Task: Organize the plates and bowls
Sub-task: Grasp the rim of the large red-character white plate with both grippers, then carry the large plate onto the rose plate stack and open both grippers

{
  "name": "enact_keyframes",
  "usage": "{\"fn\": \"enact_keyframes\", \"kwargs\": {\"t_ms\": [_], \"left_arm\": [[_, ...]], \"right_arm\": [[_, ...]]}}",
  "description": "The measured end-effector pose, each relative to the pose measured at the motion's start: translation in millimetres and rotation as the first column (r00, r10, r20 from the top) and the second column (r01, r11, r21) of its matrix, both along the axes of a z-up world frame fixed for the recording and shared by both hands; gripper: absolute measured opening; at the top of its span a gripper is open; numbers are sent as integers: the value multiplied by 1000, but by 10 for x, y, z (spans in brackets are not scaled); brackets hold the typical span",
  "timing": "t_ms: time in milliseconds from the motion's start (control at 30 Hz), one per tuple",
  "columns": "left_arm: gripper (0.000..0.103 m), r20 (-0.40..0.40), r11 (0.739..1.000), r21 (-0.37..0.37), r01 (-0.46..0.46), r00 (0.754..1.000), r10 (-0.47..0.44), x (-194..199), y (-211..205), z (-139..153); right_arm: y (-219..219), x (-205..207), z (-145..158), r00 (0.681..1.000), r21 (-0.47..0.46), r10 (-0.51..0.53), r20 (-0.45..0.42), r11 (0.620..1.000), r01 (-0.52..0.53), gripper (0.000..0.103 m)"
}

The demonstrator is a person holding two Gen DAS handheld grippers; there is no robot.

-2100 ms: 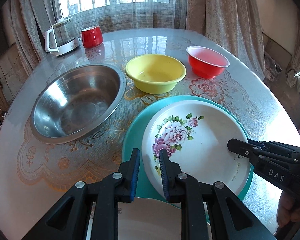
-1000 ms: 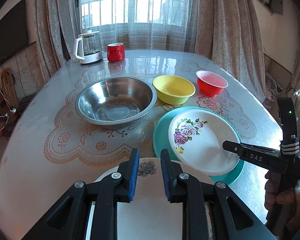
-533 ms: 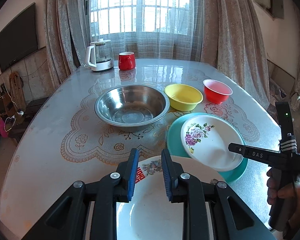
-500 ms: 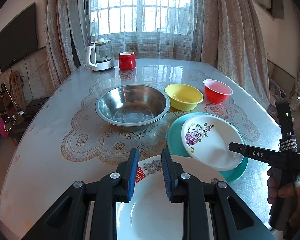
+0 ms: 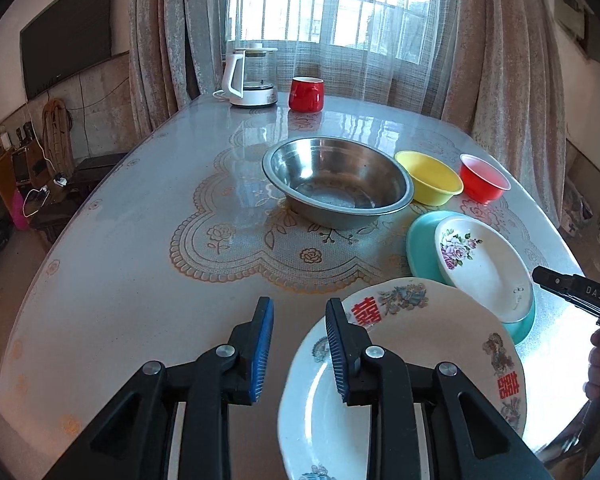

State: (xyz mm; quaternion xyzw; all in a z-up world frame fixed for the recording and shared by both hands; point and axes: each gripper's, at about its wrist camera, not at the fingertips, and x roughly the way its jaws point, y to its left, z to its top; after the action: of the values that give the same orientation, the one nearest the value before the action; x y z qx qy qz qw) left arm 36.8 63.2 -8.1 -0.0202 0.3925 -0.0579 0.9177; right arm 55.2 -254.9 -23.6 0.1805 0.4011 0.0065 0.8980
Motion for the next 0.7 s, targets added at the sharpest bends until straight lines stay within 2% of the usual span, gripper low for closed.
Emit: {"fn": "enact_keyframes", "kwargs": {"t_ms": [267, 400, 700], "left_arm": [[32, -26, 998, -51, -39, 999, 38, -77, 378, -168], [34, -27, 996, -84, -42, 999, 40, -123, 478, -178], [44, -10, 994, -107, 7, 1000, -8, -210, 520, -199]], "right_arm": [[193, -166, 45, 993, 66, 120, 21, 990, -121, 31], [267, -212, 19, 984, 135, 179, 20, 974, -180, 31], [553, -360, -56, 934, 189, 356, -3, 918, -349, 31]]}}
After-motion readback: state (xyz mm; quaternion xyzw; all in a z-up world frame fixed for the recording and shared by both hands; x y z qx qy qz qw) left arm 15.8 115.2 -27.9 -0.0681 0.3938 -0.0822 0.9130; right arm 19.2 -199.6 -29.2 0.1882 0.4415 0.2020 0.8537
